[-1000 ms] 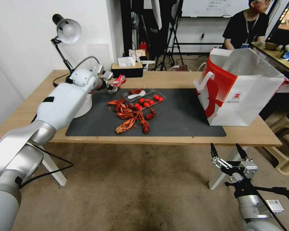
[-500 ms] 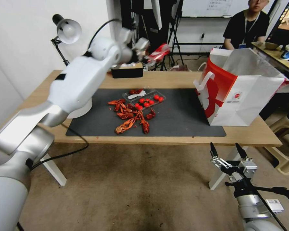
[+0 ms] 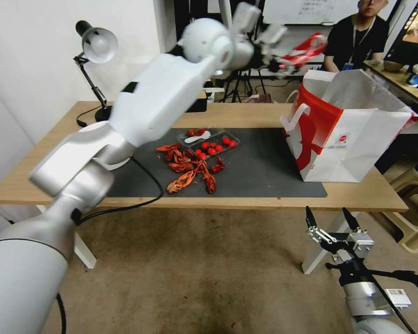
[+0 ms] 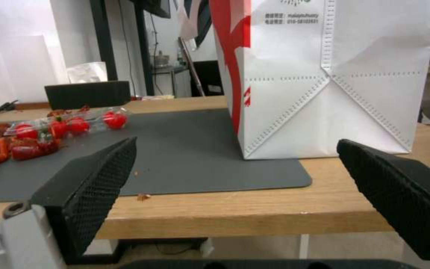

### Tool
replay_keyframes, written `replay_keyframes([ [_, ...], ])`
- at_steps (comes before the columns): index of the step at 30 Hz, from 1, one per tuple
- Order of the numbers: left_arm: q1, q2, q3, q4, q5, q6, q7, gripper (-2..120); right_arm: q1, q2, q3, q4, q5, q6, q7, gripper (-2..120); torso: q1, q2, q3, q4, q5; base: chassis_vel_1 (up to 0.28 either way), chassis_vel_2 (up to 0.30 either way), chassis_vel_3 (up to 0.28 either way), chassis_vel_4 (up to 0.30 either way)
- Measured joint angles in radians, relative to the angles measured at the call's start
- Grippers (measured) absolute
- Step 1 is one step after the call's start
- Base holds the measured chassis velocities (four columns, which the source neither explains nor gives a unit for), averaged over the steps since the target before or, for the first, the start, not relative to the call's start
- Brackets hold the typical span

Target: Pick up the trash from the table and place it into the takeout bag.

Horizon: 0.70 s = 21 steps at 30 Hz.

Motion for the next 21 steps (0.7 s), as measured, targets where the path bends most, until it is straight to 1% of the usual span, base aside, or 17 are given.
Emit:
replay_keyframes([
  [1, -0.004, -0.01, 0.004, 0.007, 0.0, 0.0, 0.0, 52, 0.0, 0.0, 0.0, 0.0, 0.0, 0.001, 0.0, 100, 0.0, 0.0, 0.0, 0.0, 0.0001, 0.0, 0.0, 0.0, 0.0],
  [2, -0.02, -0.047, 0.021, 0.034, 0.001, 0.0, -0.001, 52, -0.001, 0.003, 0.002, -0.002, 0.0, 0.005, -0.001, 100, 0.0, 0.0, 0.0, 0.0, 0.0001, 0.0, 0.0, 0.0, 0.0],
  [3, -0.02, -0.047, 0.021, 0.034, 0.001, 0.0, -0.001, 52, -0.001, 0.003, 0.002, -0.002, 0.0, 0.005, -0.001, 100, 0.0, 0.0, 0.0, 0.0, 0.0001, 0.0, 0.0, 0.0, 0.0],
  [4, -0.031, -0.065, 0.035, 0.057, 0.002, 0.0, -0.001, 52, -0.002, 0.006, 0.002, -0.002, 0.0, 0.007, -0.002, 100, 0.0, 0.0, 0.0, -0.0007, 0.0004, 0.0, 0.0, 0.0, 0.0],
  [5, -0.036, -0.07, 0.043, 0.074, 0.004, 0.0, -0.004, 52, -0.004, 0.008, 0.003, -0.004, 0.0, 0.011, -0.003, 100, 0.0, 0.0, 0.0, -0.0003, 0.0003, 0.0, 0.0, 0.0, 0.0],
  [10, -0.032, -0.07, 0.07, 0.103, 0.013, 0.0, -0.011, 52, -0.013, 0.011, 0.01, -0.005, 0.001, 0.019, -0.007, 100, 0.0, 0.0, 0.0, 0.0008, -0.0003, 0.0, 0.0, 0.0, 0.0],
  [12, -0.02, -0.069, 0.083, 0.108, 0.019, 0.0, -0.013, 52, -0.017, 0.01, 0.017, -0.005, 0.004, 0.022, -0.008, 100, 0.0, 0.0, 0.0, 0.0006, -0.0002, 0.0, 0.0, 0.0, 0.0],
  [13, 0.002, -0.068, 0.1, 0.107, 0.031, 0.0, -0.017, 52, -0.026, 0.005, 0.031, -0.005, 0.014, 0.027, -0.011, 100, 0.0, 0.0, 0.0, 0.0002, -0.0002, 0.0, 0.0, 0.0, 0.0],
  [17, 0.004, -0.066, 0.104, 0.11, 0.041, 0.0, -0.018, 52, -0.032, 0.005, 0.038, -0.005, 0.019, 0.032, -0.014, 100, 0.0, 0.0, 0.0, 0.0004, -0.0003, 0.0, 0.0, 0.0, 0.0],
  [21, 0.0, -0.065, 0.113, 0.108, 0.044, 0.0, -0.032, 52, -0.035, 0.005, 0.041, -0.008, 0.022, 0.04, -0.016, 100, 0.0, 0.0, 0.0, 0.0003, -0.0002, 0.0, 0.0, 0.0, 0.0],
])
